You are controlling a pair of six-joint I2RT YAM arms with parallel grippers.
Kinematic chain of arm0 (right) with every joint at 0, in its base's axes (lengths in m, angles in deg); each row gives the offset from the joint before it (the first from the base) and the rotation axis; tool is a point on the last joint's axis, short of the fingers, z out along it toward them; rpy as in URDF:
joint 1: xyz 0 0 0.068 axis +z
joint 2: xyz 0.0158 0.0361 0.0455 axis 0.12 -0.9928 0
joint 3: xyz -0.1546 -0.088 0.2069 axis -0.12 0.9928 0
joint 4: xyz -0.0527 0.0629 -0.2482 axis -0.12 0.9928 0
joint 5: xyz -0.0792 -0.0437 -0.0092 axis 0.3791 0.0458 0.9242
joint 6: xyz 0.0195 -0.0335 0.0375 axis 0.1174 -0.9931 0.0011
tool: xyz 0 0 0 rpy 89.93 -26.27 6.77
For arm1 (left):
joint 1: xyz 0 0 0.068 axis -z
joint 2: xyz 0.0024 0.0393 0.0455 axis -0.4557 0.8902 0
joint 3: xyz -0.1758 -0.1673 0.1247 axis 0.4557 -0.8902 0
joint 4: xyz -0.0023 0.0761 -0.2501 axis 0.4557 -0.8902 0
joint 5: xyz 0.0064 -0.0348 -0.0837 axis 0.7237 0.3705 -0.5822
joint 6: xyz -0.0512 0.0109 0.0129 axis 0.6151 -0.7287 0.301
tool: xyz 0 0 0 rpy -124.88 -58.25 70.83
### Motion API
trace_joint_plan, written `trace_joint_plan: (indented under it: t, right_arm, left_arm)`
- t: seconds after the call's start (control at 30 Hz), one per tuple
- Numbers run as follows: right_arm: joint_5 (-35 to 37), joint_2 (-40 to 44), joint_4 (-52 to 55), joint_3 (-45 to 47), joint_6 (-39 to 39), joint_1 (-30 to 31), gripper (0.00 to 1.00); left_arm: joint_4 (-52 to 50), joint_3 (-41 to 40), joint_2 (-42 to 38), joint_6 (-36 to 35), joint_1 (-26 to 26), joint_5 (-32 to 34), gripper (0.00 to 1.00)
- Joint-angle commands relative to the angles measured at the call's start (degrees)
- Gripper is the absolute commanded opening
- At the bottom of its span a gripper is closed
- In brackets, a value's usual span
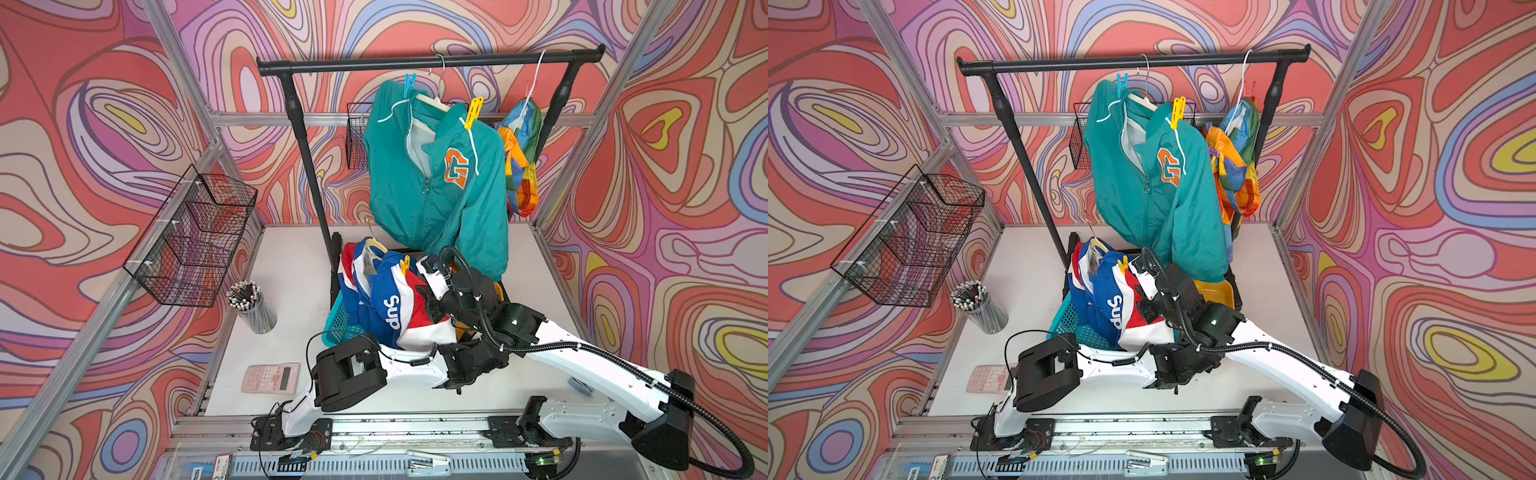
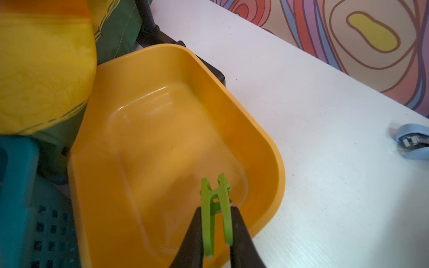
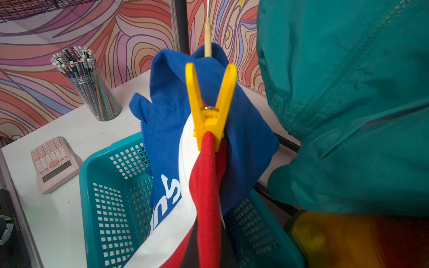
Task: Remove the clothespins securing jackets to the hanger
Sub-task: Place the clothespin in the storage box.
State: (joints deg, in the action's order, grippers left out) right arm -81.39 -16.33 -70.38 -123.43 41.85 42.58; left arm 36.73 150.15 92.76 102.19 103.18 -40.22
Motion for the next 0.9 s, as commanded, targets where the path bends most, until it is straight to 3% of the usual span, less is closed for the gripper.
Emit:
trace_joint_plan:
  t: [0.0, 0.17, 0.23, 0.43, 0.73, 0.87]
  right_arm:
    - [0.0, 1.9, -2.8, -0.1, 0.2, -0.2, 0.00]
    - [0.3, 1.5, -2.0, -0.6, -0.3, -0.2, 0.00]
    - [0.3, 1.4, -1.8, -0.8, -0.4, -0.2, 0.00]
    - [0.6, 1.6, -1.8, -1.3, -1.2, -0.2, 0.00]
    - [0.0, 1.6, -2.9, -1.5, -1.8, -0.2, 0.00]
    - [-0.1, 1.9, -3.1, -1.6, -2.1, -0.2, 0.00]
  left_arm:
    - [-4.3, 2.0, 0.8, 2.4, 0.0, -1.7, 0.38]
    - [-5.6, 1.5, -2.5, 4.7, 0.0, -4.0, 0.68]
    - [-6.4, 1.5, -3.5, 5.1, 0.0, -4.4, 0.73]
    - [-5.8, -1.0, -9.0, 4.0, 1.0, -6.8, 0.74]
    - [-3.9, -10.4, -19.1, -0.1, 7.9, -1.2, 0.72]
    - [-0.3, -17.2, -25.2, -3.8, 12.0, 5.0, 0.72]
